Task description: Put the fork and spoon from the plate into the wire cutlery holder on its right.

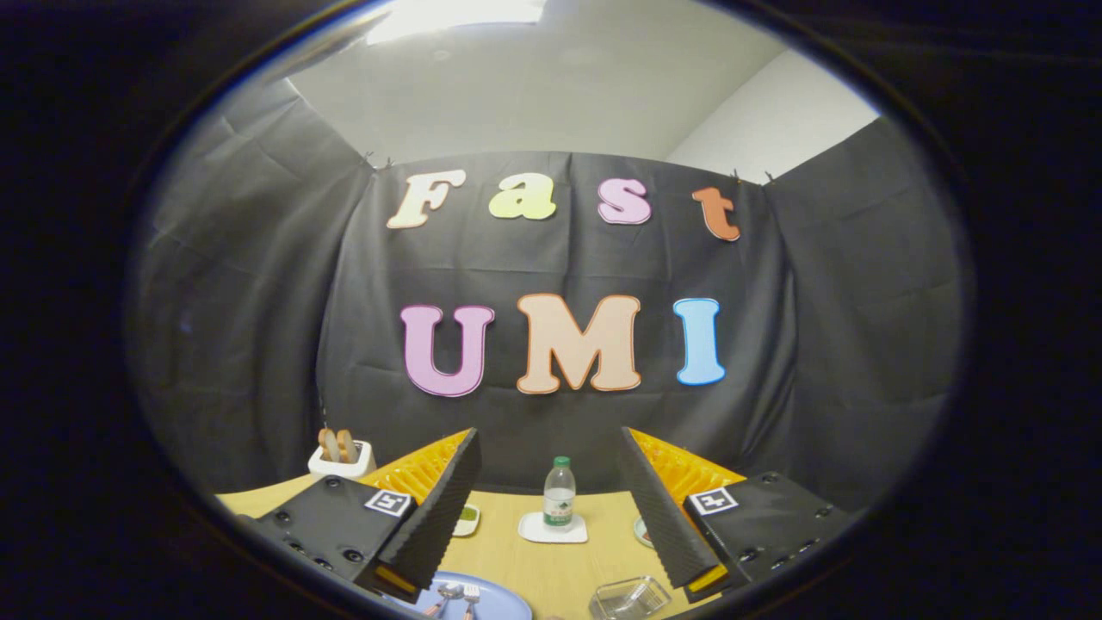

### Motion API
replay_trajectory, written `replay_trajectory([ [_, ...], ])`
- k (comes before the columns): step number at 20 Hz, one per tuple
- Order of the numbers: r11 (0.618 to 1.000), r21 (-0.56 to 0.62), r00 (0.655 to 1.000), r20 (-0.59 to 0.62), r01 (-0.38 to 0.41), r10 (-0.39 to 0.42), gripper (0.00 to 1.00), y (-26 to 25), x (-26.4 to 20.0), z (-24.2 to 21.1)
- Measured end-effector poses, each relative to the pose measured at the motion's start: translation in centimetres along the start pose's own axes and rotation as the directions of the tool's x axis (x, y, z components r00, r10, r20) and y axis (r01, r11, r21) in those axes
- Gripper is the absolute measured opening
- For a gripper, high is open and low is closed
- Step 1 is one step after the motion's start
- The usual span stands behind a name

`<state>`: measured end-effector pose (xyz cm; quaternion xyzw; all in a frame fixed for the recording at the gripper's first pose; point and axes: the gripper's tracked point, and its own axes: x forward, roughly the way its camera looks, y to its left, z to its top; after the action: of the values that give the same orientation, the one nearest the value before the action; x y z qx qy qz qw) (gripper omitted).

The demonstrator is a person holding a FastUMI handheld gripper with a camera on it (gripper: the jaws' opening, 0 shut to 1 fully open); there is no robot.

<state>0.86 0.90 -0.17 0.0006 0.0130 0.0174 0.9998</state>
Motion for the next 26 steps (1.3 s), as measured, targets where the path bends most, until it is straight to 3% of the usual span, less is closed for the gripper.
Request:
replay_trajectory([
  [5,1.0,0.007,0.999,-0.035,-0.014,0.014,1.0,0.6,0.1,-1.2],
  [13,0.997,-0.01,0.978,-0.194,-0.078,0.075,1.0,3.0,-0.1,-6.6],
  [19,0.986,-0.022,0.916,-0.375,-0.166,0.146,1.0,5.7,-1.6,-13.0],
  [26,0.977,-0.027,0.791,-0.592,-0.212,0.155,1.0,6.7,-4.6,-21.8],
])
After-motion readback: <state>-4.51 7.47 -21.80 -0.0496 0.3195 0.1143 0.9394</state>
